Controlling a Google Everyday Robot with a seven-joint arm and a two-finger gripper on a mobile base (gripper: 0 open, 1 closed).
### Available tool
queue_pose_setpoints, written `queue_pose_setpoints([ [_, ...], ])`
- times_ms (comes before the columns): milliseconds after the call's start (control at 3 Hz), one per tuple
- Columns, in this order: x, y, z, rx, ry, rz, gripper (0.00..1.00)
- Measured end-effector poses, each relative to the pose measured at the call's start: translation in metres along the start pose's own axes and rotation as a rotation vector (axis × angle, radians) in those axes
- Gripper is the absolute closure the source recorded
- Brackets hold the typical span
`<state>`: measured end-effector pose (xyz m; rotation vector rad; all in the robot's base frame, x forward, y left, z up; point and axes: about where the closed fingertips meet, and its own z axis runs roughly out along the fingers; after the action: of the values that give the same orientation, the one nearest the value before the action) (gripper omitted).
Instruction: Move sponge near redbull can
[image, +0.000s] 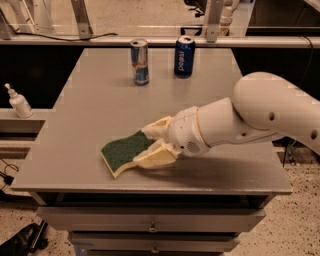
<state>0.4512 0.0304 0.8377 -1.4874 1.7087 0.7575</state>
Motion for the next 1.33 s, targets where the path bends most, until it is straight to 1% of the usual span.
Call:
queue_pose_setpoints([
  [333, 0.002, -0.008, -0.009, 0.021, 0.008, -0.004, 0.87],
  [667, 0.004, -0.044, -0.048, 0.105, 0.037, -0.023, 1.00],
  [1000, 0.003, -0.044, -0.048, 0.106, 0.038, -0.024, 1.00],
  [1333, 0.016, -0.070, -0.067, 0.189, 0.056, -0.012, 1.00],
])
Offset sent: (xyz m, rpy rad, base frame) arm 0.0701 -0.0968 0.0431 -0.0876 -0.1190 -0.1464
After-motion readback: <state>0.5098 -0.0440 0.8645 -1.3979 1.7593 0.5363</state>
